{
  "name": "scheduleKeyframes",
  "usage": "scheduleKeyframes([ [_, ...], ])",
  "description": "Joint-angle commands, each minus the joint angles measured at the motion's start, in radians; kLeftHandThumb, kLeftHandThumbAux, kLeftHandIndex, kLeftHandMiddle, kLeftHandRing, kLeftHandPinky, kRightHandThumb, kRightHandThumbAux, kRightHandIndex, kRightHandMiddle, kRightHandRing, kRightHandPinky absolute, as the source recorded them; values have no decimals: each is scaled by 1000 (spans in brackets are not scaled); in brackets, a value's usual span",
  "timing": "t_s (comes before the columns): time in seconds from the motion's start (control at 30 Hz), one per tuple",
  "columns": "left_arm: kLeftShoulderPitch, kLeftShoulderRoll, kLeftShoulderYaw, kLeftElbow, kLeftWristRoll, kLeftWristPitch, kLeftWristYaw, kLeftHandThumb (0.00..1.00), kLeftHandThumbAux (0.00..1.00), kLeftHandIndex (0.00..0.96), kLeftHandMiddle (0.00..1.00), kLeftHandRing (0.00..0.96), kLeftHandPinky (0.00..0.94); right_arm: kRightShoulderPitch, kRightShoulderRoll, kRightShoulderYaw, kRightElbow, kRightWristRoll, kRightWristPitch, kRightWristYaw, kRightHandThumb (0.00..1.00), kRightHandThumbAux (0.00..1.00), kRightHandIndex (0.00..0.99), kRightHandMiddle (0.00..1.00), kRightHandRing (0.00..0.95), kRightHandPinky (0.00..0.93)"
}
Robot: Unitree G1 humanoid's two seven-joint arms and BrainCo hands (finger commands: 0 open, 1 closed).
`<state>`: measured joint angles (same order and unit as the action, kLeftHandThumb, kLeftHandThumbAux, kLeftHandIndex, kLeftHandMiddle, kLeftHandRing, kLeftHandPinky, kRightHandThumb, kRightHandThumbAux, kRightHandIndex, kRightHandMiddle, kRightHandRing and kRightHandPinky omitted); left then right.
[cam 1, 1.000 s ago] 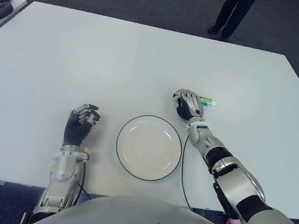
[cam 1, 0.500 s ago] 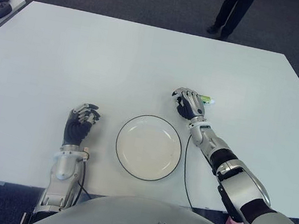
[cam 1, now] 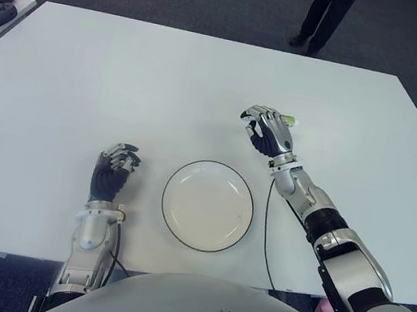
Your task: Put the toothpaste on the table into the plate.
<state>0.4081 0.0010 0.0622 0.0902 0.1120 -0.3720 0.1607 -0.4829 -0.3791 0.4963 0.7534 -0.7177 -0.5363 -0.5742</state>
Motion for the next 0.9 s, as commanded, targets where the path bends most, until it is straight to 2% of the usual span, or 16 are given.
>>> scheduleKeyframes([
  [0.03, -4, -6, 0, 42, -9, 6, -4, 705, 718, 432, 565, 557, 545, 27, -26, -32, -79, 25, -68, 20, 846, 683, 394, 548, 875, 865],
  [0.27, -12, -5, 0, 55, -7, 0, -1, 705, 718, 432, 570, 558, 547, 68, -32, -73, -185, 48, -108, 61, 847, 683, 393, 548, 881, 875],
  [0.4, -14, -8, -1, 55, -2, 0, 4, 705, 718, 433, 574, 561, 551, 123, -30, -89, -299, 66, -147, 84, 847, 683, 392, 547, 882, 877],
  [0.73, -24, -10, -2, 60, 8, 12, 12, 705, 718, 433, 577, 563, 555, 197, -21, -93, -397, 35, -275, 77, 849, 681, 394, 549, 880, 877],
  [0.9, -25, -10, -3, 56, 11, 19, 10, 706, 718, 433, 572, 558, 551, 266, -34, -81, -487, 67, -343, 143, 850, 681, 394, 548, 871, 871],
])
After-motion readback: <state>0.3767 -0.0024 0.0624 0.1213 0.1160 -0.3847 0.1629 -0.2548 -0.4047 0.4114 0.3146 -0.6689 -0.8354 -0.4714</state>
